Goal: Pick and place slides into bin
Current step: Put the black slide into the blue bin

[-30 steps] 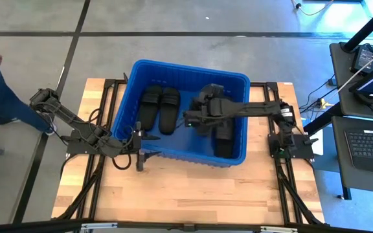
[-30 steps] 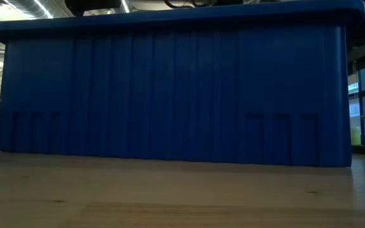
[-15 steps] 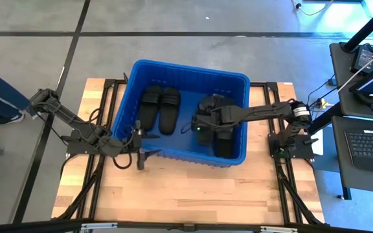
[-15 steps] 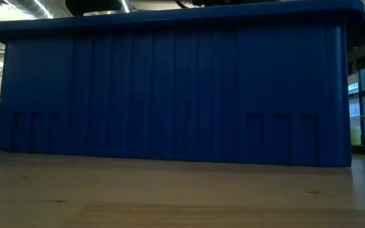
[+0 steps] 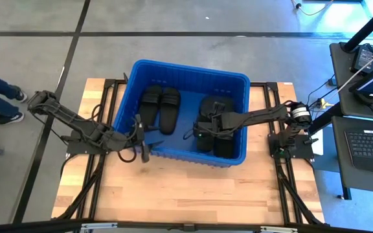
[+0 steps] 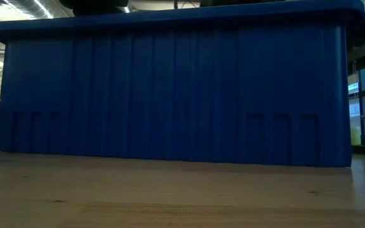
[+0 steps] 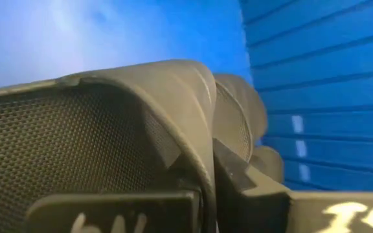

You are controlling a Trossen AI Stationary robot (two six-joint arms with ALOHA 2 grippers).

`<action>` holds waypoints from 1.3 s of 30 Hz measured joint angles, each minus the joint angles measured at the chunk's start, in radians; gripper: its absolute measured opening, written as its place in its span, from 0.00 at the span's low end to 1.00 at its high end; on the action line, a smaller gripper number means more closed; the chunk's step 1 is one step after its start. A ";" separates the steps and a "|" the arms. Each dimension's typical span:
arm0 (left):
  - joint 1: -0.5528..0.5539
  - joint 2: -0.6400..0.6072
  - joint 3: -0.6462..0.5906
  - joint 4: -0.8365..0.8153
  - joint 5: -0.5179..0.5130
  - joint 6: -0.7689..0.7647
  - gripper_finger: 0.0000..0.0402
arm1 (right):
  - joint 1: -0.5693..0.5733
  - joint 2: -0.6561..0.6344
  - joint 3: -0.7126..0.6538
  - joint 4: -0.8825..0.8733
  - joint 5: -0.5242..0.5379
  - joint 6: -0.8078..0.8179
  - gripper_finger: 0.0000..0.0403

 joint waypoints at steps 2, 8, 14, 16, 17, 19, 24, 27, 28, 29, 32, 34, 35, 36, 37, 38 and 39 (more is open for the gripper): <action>0.005 0.000 0.000 0.000 0.000 0.000 0.62 | 0.000 0.000 -0.008 0.024 -0.015 0.000 0.04; 0.007 0.000 0.000 0.000 0.002 -0.001 0.62 | 0.000 0.000 -0.050 0.099 -0.059 -0.001 0.04; 0.007 0.000 0.000 0.000 0.002 -0.001 0.62 | 0.000 0.000 -0.065 0.099 -0.060 0.000 0.04; 0.007 0.000 0.000 0.000 0.002 0.000 0.62 | 0.000 0.000 -0.065 0.101 -0.069 -0.001 0.04; 0.007 0.000 0.000 0.000 0.002 -0.001 0.62 | 0.000 0.000 -0.065 0.104 -0.078 0.000 0.04; 0.007 0.000 0.000 0.000 0.002 -0.001 0.62 | 0.000 0.000 -0.065 0.107 -0.078 0.000 0.04; 0.007 0.000 0.000 0.000 0.002 -0.002 0.62 | -0.003 0.009 -0.065 0.112 -0.078 0.000 0.04; 0.007 0.000 0.000 0.000 0.003 -0.004 0.62 | -0.011 0.034 -0.065 0.114 -0.086 -0.001 0.04; 0.007 0.000 0.000 0.000 0.003 -0.007 0.62 | -0.012 0.045 -0.065 0.115 -0.091 -0.002 0.04; 0.006 0.000 0.000 0.000 0.003 -0.007 0.62 | -0.014 0.057 -0.064 0.115 -0.092 -0.002 0.04; 0.006 0.000 0.000 0.000 0.011 -0.008 0.62 | -0.011 0.085 -0.061 0.117 -0.089 -0.004 0.04; 0.006 0.000 0.000 0.001 0.011 -0.010 0.62 | -0.009 0.092 -0.060 0.119 -0.089 -0.003 0.04; 0.006 0.000 0.000 0.001 0.012 -0.010 0.62 | -0.006 0.095 -0.060 0.120 -0.088 -0.002 0.05; 0.006 0.000 0.000 0.001 0.012 -0.010 0.62 | -0.003 0.096 -0.061 0.120 -0.086 -0.002 0.05; 0.006 0.000 0.000 0.001 0.012 -0.010 0.62 | -0.001 0.097 -0.061 0.120 -0.086 -0.002 0.06; 0.006 0.000 0.000 0.001 0.012 -0.010 0.62 | -0.001 0.098 -0.062 0.120 -0.087 -0.002 0.07; 0.006 0.000 0.000 0.000 0.012 -0.010 0.62 | -0.001 0.098 -0.062 0.120 -0.090 -0.002 0.08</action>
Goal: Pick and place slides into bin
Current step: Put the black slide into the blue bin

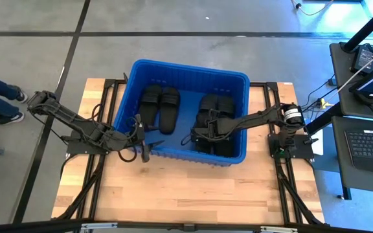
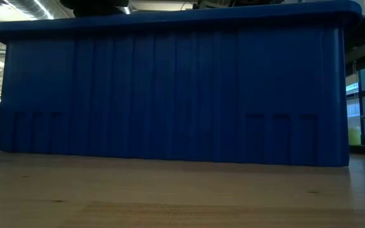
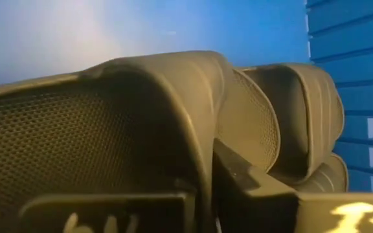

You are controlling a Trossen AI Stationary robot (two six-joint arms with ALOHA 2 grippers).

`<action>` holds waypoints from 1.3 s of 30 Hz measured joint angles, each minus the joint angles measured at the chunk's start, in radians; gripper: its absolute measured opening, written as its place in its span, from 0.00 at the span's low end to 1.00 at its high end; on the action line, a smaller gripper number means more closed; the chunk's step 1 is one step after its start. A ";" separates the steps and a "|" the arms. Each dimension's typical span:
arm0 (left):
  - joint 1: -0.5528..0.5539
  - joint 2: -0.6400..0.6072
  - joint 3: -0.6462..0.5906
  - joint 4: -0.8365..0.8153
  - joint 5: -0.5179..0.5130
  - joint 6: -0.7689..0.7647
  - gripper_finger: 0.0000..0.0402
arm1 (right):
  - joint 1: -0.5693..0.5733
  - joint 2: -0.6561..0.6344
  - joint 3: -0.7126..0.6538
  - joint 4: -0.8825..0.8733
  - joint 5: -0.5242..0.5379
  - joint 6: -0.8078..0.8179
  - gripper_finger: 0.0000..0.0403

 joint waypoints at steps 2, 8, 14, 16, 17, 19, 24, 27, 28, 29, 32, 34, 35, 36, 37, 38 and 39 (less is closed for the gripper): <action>0.000 0.000 0.000 0.000 0.000 0.001 0.62 | 0.000 0.000 0.000 0.000 -0.004 -0.002 0.09; 0.000 0.000 0.000 0.000 0.000 0.002 0.62 | -0.002 0.003 -0.001 0.000 -0.019 -0.003 0.16; 0.000 0.000 0.000 0.000 -0.001 0.002 0.62 | -0.005 0.003 -0.002 0.000 -0.095 -0.003 0.34; 0.000 0.000 0.000 0.000 -0.001 0.003 0.62 | -0.006 0.001 -0.001 0.000 -0.118 -0.002 0.41; 0.000 0.000 0.000 0.000 -0.001 0.003 0.62 | -0.006 0.001 -0.001 -0.001 -0.119 0.001 0.45; 0.001 0.000 0.000 0.000 -0.001 0.003 0.62 | -0.006 0.001 0.000 -0.004 -0.119 0.002 0.53; 0.001 0.000 0.000 0.000 -0.001 0.003 0.62 | -0.005 0.004 0.043 -0.055 -0.146 0.006 0.65; 0.001 0.000 0.000 0.000 -0.001 0.003 0.62 | -0.002 0.006 0.082 -0.081 -0.175 -0.018 0.68; 0.001 0.000 0.000 0.000 -0.001 0.003 0.62 | -0.001 0.006 0.091 -0.079 -0.181 -0.029 0.68; 0.001 0.000 0.000 0.000 -0.001 0.003 0.62 | 0.000 0.006 0.099 -0.077 -0.180 -0.047 0.68; 0.001 0.000 0.000 0.000 -0.001 0.003 0.62 | 0.000 0.006 0.109 -0.080 -0.179 -0.078 0.68; 0.000 0.000 0.000 0.000 -0.001 0.003 0.62 | -0.001 0.006 0.111 -0.080 -0.176 -0.081 0.68; 0.001 0.000 0.000 0.000 -0.001 0.003 0.62 | -0.002 0.006 0.111 -0.083 -0.188 -0.081 0.68; 0.000 0.000 0.000 0.000 -0.001 0.003 0.62 | -0.005 0.006 0.111 -0.089 -0.217 -0.081 0.68; 0.000 0.000 0.000 0.000 -0.001 0.003 0.62 | -0.010 0.006 0.111 -0.092 -0.242 -0.080 0.68; 0.000 0.000 0.000 0.000 -0.001 0.003 0.62 | -0.013 0.006 0.111 -0.093 -0.261 -0.076 0.68; 0.001 0.000 0.000 0.000 -0.001 0.003 0.62 | -0.015 0.006 0.112 -0.097 -0.276 -0.073 0.68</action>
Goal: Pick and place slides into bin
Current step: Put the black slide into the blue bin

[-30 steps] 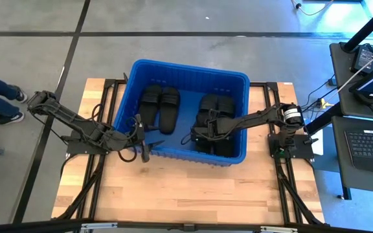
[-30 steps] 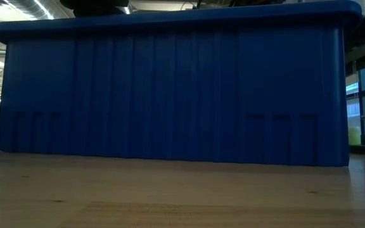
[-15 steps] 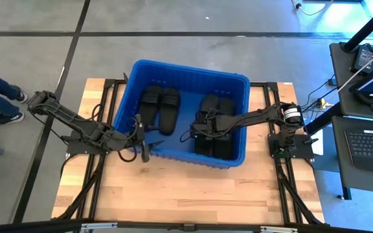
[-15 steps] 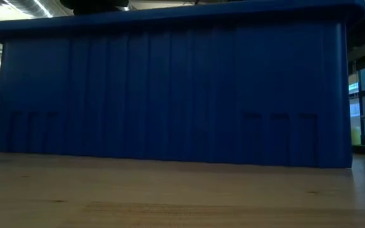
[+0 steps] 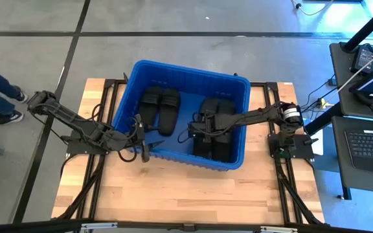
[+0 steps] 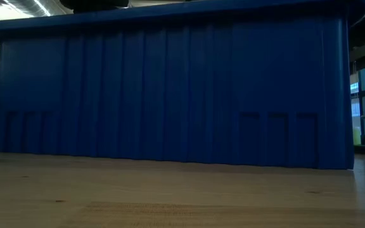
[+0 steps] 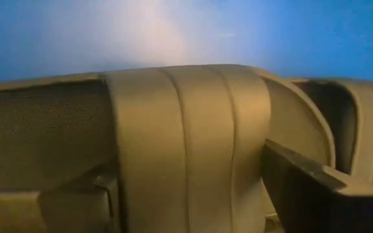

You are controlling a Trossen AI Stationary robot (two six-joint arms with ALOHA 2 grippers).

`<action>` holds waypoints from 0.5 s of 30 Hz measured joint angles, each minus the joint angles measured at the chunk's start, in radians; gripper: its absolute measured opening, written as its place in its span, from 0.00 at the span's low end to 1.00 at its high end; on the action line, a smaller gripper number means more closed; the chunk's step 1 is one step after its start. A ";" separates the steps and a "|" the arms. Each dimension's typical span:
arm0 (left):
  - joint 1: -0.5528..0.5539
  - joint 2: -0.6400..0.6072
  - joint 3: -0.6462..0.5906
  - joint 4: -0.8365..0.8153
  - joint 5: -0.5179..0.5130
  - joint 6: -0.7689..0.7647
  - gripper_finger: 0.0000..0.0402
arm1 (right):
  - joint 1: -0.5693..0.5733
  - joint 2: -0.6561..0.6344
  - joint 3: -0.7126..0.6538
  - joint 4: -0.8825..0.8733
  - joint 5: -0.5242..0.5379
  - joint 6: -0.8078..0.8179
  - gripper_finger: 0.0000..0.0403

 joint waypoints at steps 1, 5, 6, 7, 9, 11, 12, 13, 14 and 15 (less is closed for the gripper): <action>0.000 0.000 0.000 0.000 0.000 0.000 0.62 | -0.002 0.000 0.000 -0.003 -0.009 0.007 0.68; 0.000 0.000 0.000 0.000 0.000 0.000 0.62 | -0.001 0.000 0.001 -0.013 -0.014 0.019 0.68; 0.000 0.000 0.000 0.000 0.000 0.000 0.62 | -0.001 0.000 0.001 -0.016 -0.017 0.019 0.68; 0.000 0.000 0.000 0.000 0.000 0.000 0.62 | -0.002 0.000 0.001 -0.018 -0.028 0.019 0.68; 0.000 0.000 0.000 0.000 0.000 0.000 0.62 | -0.004 -0.001 0.002 -0.020 -0.049 0.018 0.68; 0.000 0.000 0.000 0.000 0.000 0.000 0.62 | -0.009 -0.001 0.002 -0.021 -0.065 0.018 0.68; 0.000 0.000 0.000 0.000 0.000 0.000 0.62 | -0.010 -0.002 0.002 -0.022 -0.073 0.018 0.68; 0.000 0.000 0.000 0.000 0.000 0.000 0.62 | -0.010 -0.002 0.002 -0.024 -0.077 0.018 0.68; 0.000 0.000 0.000 0.000 0.000 0.000 0.62 | -0.011 -0.002 0.002 -0.026 -0.078 0.019 0.68; 0.000 0.000 0.000 0.000 0.000 0.000 0.62 | -0.012 -0.002 0.002 -0.029 -0.079 0.018 0.68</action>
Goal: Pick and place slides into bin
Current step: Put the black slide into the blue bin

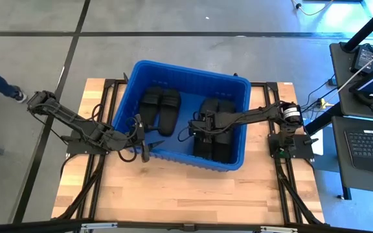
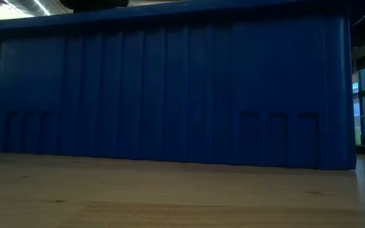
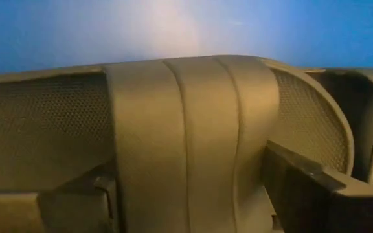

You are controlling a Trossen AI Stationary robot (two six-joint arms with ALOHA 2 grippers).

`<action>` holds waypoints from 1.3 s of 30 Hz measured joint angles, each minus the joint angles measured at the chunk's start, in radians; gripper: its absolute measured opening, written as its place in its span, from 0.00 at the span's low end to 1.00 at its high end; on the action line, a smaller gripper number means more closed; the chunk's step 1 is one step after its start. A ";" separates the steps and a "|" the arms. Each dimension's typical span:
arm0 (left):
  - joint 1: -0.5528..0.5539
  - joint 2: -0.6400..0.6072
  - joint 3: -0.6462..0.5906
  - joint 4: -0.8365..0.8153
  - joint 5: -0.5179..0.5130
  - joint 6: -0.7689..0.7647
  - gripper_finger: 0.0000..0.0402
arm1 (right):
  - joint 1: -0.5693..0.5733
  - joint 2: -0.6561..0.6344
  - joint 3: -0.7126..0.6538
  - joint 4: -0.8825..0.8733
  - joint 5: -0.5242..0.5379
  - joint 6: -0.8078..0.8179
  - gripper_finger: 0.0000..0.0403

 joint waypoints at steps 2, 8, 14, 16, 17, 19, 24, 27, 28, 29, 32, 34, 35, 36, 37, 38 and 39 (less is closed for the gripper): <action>0.000 0.000 0.000 0.000 0.000 0.000 0.62 | -0.003 0.000 0.007 -0.021 -0.008 0.000 0.68; 0.000 0.000 0.000 0.000 0.000 0.000 0.62 | -0.009 0.000 0.079 -0.108 -0.013 -0.021 0.68; -0.001 0.000 0.000 0.000 0.000 0.000 0.62 | -0.021 0.000 0.144 -0.124 -0.116 -0.055 0.68; -0.001 0.000 0.000 0.000 0.000 -0.001 0.62 | -0.030 0.000 0.153 -0.123 -0.164 -0.056 0.68; -0.001 0.000 0.000 0.000 0.000 -0.001 0.62 | -0.034 0.000 0.153 -0.125 -0.179 -0.056 0.68; -0.001 0.000 0.000 0.000 0.000 -0.001 0.62 | -0.041 0.000 0.153 -0.137 -0.192 -0.056 0.68; -0.001 0.000 0.000 0.000 0.000 -0.001 0.62 | -0.044 0.000 0.148 -0.176 -0.204 -0.055 0.68; 0.000 0.000 0.000 0.000 0.000 0.000 0.62 | -0.044 0.000 0.148 -0.181 -0.213 -0.055 0.68; 0.000 0.000 0.000 0.000 0.000 0.000 0.62 | -0.044 0.000 0.148 -0.181 -0.215 -0.055 0.68; 0.000 0.000 0.000 0.000 0.000 0.000 0.62 | -0.044 0.000 0.148 -0.181 -0.222 -0.056 0.68; 0.000 0.000 0.000 0.000 0.000 0.000 0.62 | -0.050 0.000 0.147 -0.181 -0.254 -0.056 0.68; 0.000 0.000 0.000 0.000 0.000 0.000 0.62 | -0.055 0.000 0.148 -0.181 -0.264 -0.056 0.68; 0.000 0.000 0.000 0.000 0.000 0.000 0.62 | -0.056 0.000 0.147 -0.181 -0.265 -0.058 0.68; 0.000 0.000 0.000 0.000 0.000 -0.001 0.62 | -0.059 0.000 0.147 -0.180 -0.267 -0.063 0.68; 0.000 0.000 0.000 0.000 0.000 -0.001 0.62 | -0.065 0.000 0.147 -0.181 -0.276 -0.070 0.68; 0.000 0.000 0.000 0.000 0.000 -0.001 0.62 | -0.070 0.000 0.147 -0.181 -0.294 -0.075 0.68; 0.000 0.000 0.000 0.000 0.000 -0.002 0.62 | -0.077 0.000 0.147 -0.180 -0.318 -0.077 0.68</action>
